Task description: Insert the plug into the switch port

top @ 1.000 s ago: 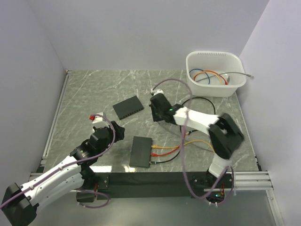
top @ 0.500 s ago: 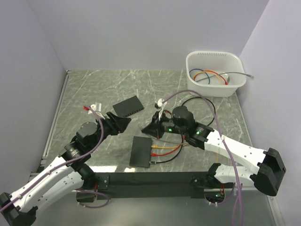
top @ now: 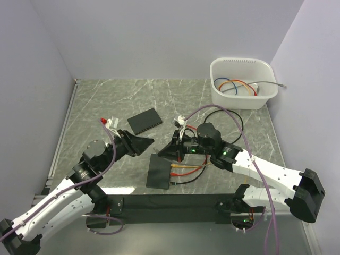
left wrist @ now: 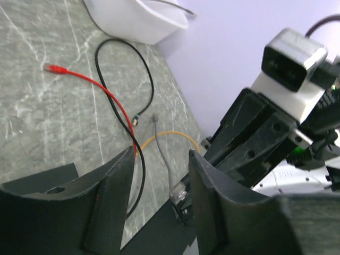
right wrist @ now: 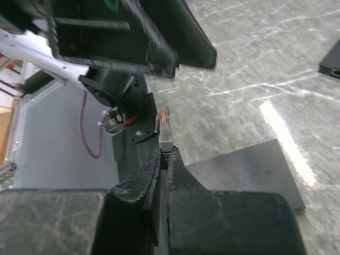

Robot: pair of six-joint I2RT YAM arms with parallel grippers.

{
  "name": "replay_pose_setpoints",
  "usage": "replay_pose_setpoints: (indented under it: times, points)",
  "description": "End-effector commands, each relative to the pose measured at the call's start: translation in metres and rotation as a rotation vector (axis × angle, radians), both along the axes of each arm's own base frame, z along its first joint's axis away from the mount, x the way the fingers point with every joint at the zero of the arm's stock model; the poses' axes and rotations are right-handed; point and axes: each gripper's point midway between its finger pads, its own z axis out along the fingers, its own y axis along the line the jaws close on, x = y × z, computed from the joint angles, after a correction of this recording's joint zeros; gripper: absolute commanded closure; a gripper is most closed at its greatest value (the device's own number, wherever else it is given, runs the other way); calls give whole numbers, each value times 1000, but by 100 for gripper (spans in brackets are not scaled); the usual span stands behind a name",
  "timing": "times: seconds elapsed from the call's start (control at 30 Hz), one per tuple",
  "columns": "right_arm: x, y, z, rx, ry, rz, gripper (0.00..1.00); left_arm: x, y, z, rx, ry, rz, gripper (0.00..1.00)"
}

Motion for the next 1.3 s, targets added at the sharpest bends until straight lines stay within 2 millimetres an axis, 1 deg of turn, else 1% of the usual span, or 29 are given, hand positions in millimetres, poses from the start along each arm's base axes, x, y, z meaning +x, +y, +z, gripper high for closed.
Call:
replay_pose_setpoints:
  times: [0.0, 0.03, 0.07, 0.1, 0.17, 0.2, 0.23, 0.27, 0.33, 0.37, 0.4, 0.43, 0.47, 0.5, 0.53, 0.57, 0.6, 0.67, 0.8, 0.87, 1.03, 1.13, 1.27]
  points:
    - [-9, 10, 38, 112, -35, 66, 100, -14, -4, 17, -56, -67, -77, 48]
    - [-11, 10, 40, 121, -29, 74, 100, -19, -6, 18, -63, -74, -101, 47]
    - [-14, 10, 41, 130, -26, 85, 100, -24, -4, 24, -78, -94, -112, 46]
    - [-20, 11, 49, 159, -23, 116, 100, -28, -4, 26, -85, -105, -127, 44]
    - [-26, 11, 53, 177, -11, 151, 100, -35, 0, 33, -105, -130, -140, 42]
    - [-30, 11, 58, 198, -5, 171, 100, -38, 1, 35, -111, -136, -143, 42]
    - [-36, 12, 58, 199, 5, 209, 100, -39, 3, 34, -112, -129, -142, 41]
    - [-39, 12, 60, 204, 14, 222, 100, -41, 7, 38, -125, -137, -125, 41]
    - [-42, 13, 59, 200, 24, 244, 100, -42, 13, 39, -123, -122, -103, 42]
    - [-44, 13, 58, 199, 25, 256, 100, -42, 18, 45, -133, -127, -82, 42]
    - [-45, 13, 61, 207, 23, 263, 100, -36, 23, 41, -119, -104, -34, 42]
    - [-48, 12, 62, 210, 26, 281, 100, -36, 28, 49, -116, -105, -15, 42]
    - [-49, 13, 64, 215, 24, 289, 100, -34, 29, 42, -81, -74, -1, 43]
    - [-50, 13, 65, 215, 23, 292, 100, -32, 30, 43, -66, -65, 9, 44]
    - [-51, 14, 65, 211, 24, 300, 100, -34, 32, 52, -63, -83, 6, 45]
    - [-53, 15, 67, 213, 18, 311, 100, -34, 30, 51, -49, -76, -3, 45]
    - [-53, 17, 65, 211, 21, 320, 100, -36, 29, 55, -50, -87, -13, 46]
    - [-55, 19, 66, 216, 39, 338, 100, -40, 25, 55, -47, -112, -50, 46]
    - [-49, 29, 64, 220, 60, 343, 100, -46, 19, 54, -83, -157, -100, 47]
    - [-47, 33, 68, 230, 63, 338, 100, -50, 16, 54, -94, -166, -123, 47]
    - [-41, 40, 77, 268, 62, 327, 100, -45, 14, 41, -52, -131, -119, 54]
    - [-39, 41, 84, 291, 55, 317, 100, -45, 15, 40, -48, -125, -115, 56]
    - [-35, 43, 88, 300, 54, 295, 100, -47, 18, 40, -54, -127, -107, 60]
